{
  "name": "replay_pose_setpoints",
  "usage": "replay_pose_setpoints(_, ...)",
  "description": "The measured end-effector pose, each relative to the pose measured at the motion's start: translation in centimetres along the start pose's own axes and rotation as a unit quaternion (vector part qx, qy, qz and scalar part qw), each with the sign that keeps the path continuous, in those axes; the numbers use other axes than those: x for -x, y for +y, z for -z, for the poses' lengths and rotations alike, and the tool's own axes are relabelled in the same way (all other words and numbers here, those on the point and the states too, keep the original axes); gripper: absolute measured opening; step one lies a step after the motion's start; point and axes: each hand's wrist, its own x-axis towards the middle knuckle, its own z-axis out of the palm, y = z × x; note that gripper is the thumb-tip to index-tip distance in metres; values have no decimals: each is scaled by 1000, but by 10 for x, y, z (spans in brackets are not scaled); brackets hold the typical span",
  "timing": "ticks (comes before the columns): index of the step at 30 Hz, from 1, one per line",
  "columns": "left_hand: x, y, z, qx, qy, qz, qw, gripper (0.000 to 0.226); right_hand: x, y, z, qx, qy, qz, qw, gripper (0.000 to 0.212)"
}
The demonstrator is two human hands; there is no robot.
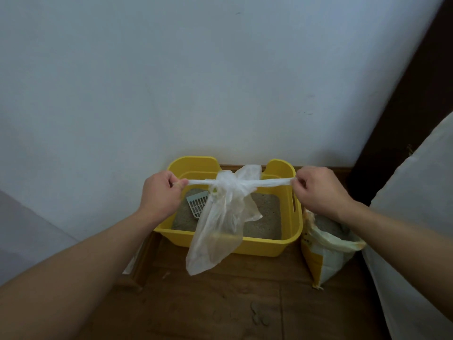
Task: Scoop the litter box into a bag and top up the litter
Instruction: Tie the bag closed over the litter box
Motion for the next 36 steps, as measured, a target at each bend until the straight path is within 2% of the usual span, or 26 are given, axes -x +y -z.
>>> replay_pose_setpoints(22, -8, -25, -15, -126, -28, 27, 991, 34, -3, 14, -14, 19, -59, -57, 996, 33)
replay_pose_setpoints(29, -6, -30, -15, -91, -30, 30, 995, 34, -3, 12, -18, 5, -70, -82, 994, 34)
replay_pose_setpoints(31, -1, -32, -15, -62, -32, 19, 997, 32, -1, 13, -16, -35, -71, -87, 993, 34)
replay_pose_setpoints(33, 4, -33, -13, -24, -39, 14, 999, 29, 1, 16, -10, -124, -70, -99, 985, 30)
replay_pose_setpoints(35, 5, -30, -10, 27, -33, 29, 999, 24, 2, 16, -2, -252, -71, -126, 957, 21)
replay_pose_setpoints(36, 5, -26, -9, 60, -31, 38, 997, 21, 2, 14, 1, -324, -74, -148, 932, 19)
